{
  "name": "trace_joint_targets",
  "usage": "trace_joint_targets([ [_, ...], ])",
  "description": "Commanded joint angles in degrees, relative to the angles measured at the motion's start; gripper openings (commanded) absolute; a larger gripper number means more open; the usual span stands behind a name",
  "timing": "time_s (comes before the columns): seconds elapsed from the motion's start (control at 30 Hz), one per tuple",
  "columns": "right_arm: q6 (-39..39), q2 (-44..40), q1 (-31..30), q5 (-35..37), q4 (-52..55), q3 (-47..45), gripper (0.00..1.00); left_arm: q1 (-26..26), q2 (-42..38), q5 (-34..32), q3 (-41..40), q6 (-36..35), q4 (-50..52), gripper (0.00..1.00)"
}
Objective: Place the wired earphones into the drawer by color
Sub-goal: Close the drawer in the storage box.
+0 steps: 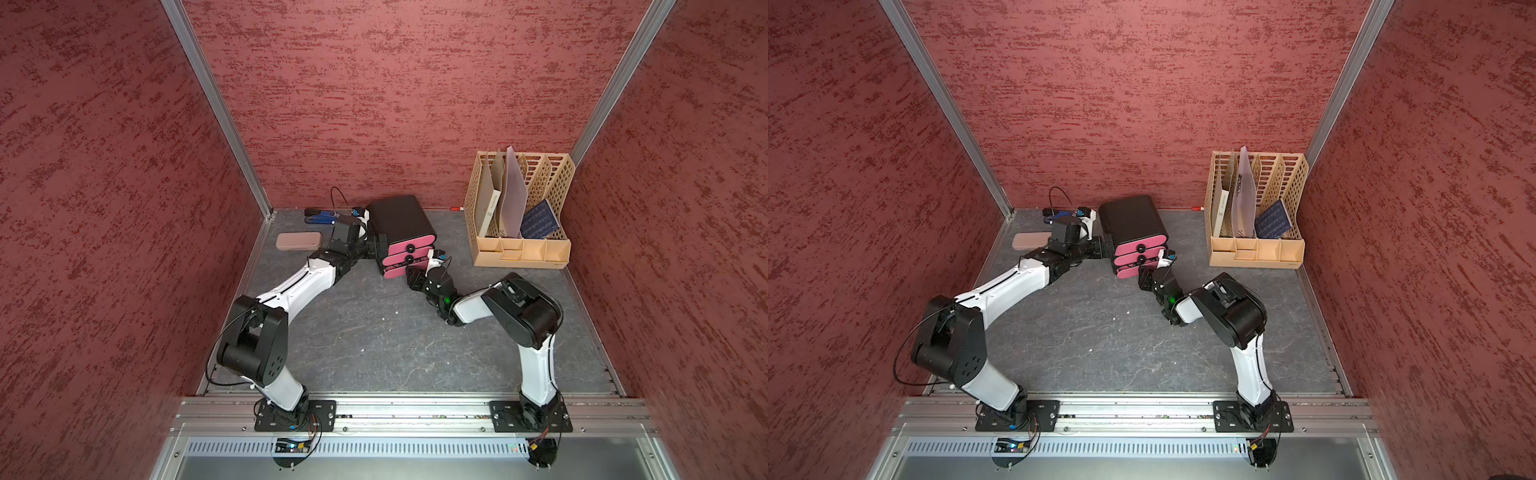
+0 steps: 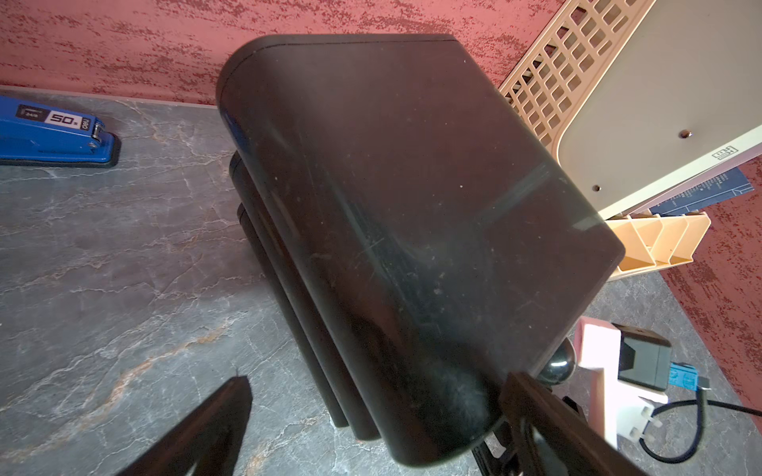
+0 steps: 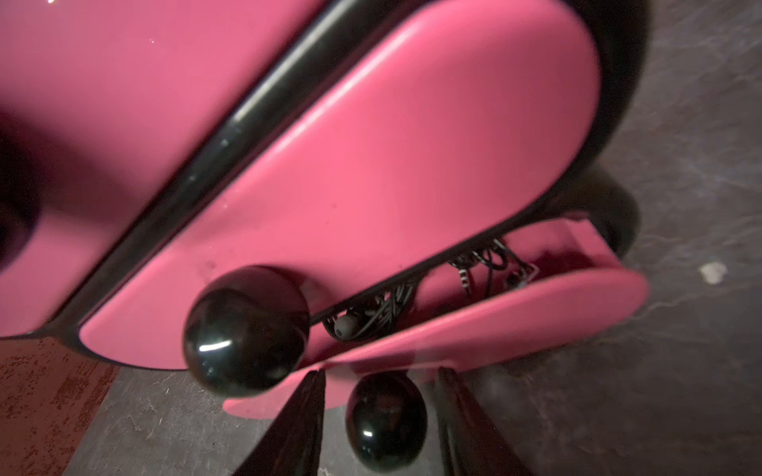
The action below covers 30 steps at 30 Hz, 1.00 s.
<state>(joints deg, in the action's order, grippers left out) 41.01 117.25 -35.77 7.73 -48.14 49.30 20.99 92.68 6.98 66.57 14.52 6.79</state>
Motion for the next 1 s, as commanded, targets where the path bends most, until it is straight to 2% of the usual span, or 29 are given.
trace_joint_targets([
  [0.0,0.5,-0.1,0.4,0.3,-0.2,-0.6,0.47,0.5,-0.2,-0.4,0.0,-1.1,2.7,1.0],
  [0.57,1.9,3.1,0.4,4.9,5.0,5.1,0.47,0.5,-0.2,-0.2,-0.1,-1.1,2.6,1.0],
  [0.97,2.4,3.7,0.4,4.7,4.2,5.9,0.47,0.5,-0.5,-0.2,-0.2,-1.0,2.6,1.0],
])
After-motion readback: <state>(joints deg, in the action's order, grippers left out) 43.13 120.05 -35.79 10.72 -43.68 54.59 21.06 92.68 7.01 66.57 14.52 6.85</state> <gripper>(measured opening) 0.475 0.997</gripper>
